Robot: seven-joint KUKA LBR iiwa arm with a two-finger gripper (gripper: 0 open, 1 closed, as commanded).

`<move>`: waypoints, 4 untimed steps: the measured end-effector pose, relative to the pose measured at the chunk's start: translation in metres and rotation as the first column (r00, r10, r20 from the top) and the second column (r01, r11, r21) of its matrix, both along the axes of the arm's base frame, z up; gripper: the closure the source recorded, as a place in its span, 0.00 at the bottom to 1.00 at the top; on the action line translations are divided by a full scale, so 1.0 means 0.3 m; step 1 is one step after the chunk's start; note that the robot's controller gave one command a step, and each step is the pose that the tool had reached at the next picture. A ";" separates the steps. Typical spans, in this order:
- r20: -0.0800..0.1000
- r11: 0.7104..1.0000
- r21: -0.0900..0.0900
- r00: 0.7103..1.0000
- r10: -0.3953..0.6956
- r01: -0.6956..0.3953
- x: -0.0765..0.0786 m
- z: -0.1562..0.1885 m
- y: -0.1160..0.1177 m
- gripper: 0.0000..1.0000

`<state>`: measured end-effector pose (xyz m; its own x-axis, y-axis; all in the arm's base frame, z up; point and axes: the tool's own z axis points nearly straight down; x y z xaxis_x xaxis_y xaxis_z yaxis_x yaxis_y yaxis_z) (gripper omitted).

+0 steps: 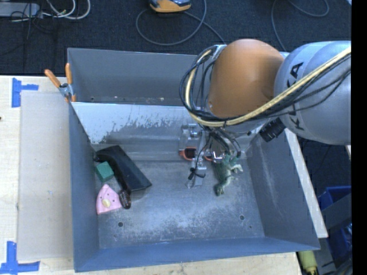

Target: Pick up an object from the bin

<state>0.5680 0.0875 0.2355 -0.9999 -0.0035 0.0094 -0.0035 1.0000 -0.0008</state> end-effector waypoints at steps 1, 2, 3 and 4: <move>0.009 1.000 0.001 1.000 -0.003 0.003 0.005 0.016 -0.002 0.00; 0.009 0.992 0.001 0.992 0.128 -0.128 0.025 -0.120 0.086 0.00; 0.006 0.975 0.003 0.975 0.221 -0.221 -0.009 -0.258 0.317 0.00; 0.007 0.934 0.001 0.934 0.357 -0.357 0.015 -0.326 0.335 0.00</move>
Offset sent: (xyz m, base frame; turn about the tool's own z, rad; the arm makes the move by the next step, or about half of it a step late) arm 0.0226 0.1072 -0.1655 -0.5298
